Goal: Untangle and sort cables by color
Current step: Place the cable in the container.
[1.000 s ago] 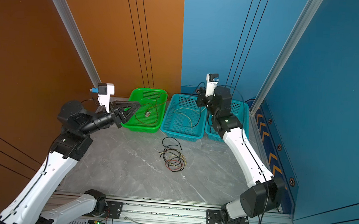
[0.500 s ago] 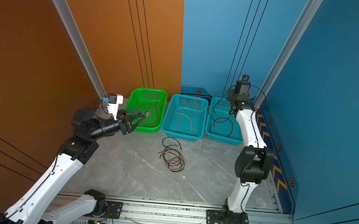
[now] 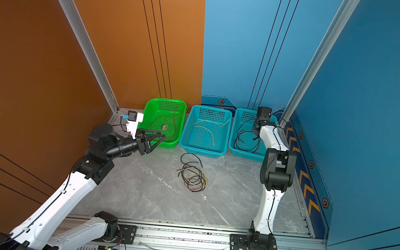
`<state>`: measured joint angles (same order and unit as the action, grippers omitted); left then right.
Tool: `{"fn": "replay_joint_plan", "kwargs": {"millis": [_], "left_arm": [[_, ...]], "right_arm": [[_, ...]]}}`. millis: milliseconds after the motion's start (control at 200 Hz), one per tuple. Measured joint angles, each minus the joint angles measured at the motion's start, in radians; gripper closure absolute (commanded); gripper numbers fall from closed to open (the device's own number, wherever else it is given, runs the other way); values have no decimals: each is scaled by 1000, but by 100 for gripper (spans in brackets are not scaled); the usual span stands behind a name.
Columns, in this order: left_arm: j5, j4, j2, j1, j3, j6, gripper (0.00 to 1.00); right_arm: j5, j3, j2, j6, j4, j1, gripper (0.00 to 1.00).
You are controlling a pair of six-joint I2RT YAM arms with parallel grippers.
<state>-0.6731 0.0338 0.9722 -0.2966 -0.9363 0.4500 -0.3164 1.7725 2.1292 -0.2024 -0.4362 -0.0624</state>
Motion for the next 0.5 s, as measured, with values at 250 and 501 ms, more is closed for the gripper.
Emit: {"fn": "replay_joint_plan", "kwargs": {"millis": [250,501], "left_arm": [[18,-31,25,-35,29,-37,31],[64,-86,18,-72,137,-87,31]], "right_arm": [[-7,-113,-42,-20,-8,-3,44],[62,-252,-345,-14,61,48,44]]}}
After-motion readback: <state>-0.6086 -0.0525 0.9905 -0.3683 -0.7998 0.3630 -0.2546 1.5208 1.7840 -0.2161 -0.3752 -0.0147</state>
